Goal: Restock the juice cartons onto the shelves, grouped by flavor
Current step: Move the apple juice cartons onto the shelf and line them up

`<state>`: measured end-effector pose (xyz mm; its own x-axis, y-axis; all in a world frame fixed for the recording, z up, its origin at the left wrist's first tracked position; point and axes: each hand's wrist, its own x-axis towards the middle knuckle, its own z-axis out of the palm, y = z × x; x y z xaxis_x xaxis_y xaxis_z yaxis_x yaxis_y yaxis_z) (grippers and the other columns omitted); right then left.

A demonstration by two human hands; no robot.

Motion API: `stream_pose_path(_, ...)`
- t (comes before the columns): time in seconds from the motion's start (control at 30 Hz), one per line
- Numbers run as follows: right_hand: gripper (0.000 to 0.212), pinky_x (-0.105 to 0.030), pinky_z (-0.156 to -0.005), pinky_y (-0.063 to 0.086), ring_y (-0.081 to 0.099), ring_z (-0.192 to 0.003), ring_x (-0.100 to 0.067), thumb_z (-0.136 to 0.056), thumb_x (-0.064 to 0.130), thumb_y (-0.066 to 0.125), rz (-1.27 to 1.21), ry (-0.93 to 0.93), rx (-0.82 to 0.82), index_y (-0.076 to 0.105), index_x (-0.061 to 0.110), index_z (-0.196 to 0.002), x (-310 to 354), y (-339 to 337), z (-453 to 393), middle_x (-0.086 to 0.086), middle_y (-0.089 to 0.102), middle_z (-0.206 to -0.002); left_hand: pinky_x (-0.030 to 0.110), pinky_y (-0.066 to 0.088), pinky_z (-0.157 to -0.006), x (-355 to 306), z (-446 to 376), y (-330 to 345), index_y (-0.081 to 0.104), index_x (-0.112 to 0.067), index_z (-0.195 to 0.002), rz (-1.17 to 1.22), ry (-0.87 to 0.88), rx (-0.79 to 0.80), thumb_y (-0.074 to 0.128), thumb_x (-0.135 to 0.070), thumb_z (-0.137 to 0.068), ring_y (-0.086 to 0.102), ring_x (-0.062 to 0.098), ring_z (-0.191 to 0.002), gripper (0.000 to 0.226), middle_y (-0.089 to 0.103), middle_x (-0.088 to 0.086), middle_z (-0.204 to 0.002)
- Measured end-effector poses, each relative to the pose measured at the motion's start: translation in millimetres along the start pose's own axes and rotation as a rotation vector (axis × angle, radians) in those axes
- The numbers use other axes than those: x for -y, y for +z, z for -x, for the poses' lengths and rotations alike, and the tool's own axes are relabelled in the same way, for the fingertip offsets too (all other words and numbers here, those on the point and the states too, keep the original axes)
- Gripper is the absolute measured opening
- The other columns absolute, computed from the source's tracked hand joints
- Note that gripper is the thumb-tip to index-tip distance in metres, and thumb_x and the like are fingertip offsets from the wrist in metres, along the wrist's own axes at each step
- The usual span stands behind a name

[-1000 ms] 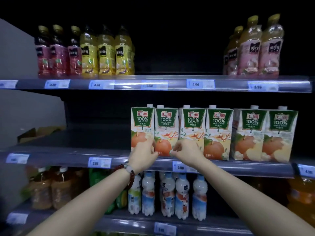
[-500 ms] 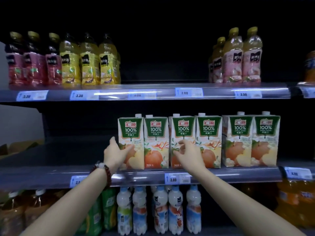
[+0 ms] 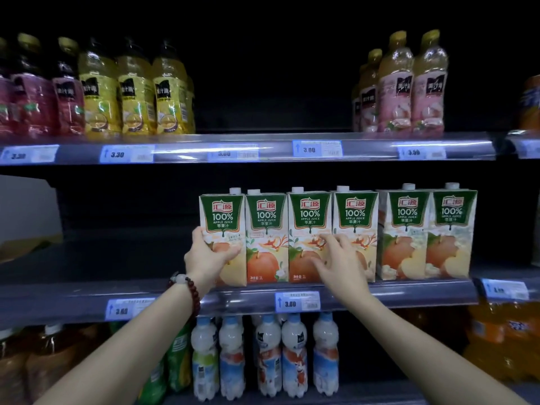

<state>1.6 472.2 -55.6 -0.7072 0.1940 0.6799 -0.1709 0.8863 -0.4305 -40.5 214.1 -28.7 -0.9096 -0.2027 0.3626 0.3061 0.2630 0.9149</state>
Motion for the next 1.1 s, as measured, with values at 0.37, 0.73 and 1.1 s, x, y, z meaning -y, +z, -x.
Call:
stream_pose_path(0.37, 0.084, -0.043, -0.114, 0.026, 0.009, -0.148, -0.022, -0.089, 0.035, 0.062, 0.238, -0.065, 0.068, 0.011, 0.022, -0.154, -1.3, 11.7, 17.0, 0.000, 0.005, -0.162, 0.033, 0.055, -0.077, 17.9, -11.3, -20.7, 0.042, -0.034, -0.130, -0.079, 0.051, 0.113, 0.084, -0.016, -0.070, 0.056, 0.015, -0.099, 0.075, 0.057, -0.009, -0.107)
stream_pose_path(0.73, 0.066, -0.043, -0.109, 0.035, 0.036, -0.137, -0.026, -0.087, 0.032, 0.066, 0.126, 0.071, 0.092, 0.037, 0.015, -0.144, -16.3, -27.3, 21.2, -0.005, 0.035, -0.151, 0.035, 0.044, -0.088, 9.5, 16.1, 9.3, 0.043, -0.014, -0.137, -0.150, 0.113, -0.239, 0.072, -0.017, -0.081, 0.052, 0.026, -0.104, 0.063, 0.048, 0.014, -0.128)
stream_pose_path(1.1, 0.060, -0.039, -0.097, 0.043, 0.050, -0.119, -0.030, -0.088, 0.037, 0.066, 0.069, 0.351, -0.034, 0.047, 0.007, -0.136, -129.4, -99.2, 27.9, -0.014, 0.053, -0.132, 0.050, 0.042, -0.099, 0.2, 31.9, 52.3, 0.036, -0.001, -0.132, -0.281, 0.029, -0.379, 0.060, -0.010, -0.086, 0.036, 0.041, -0.124, 0.052, 0.027, 0.018, -0.144)
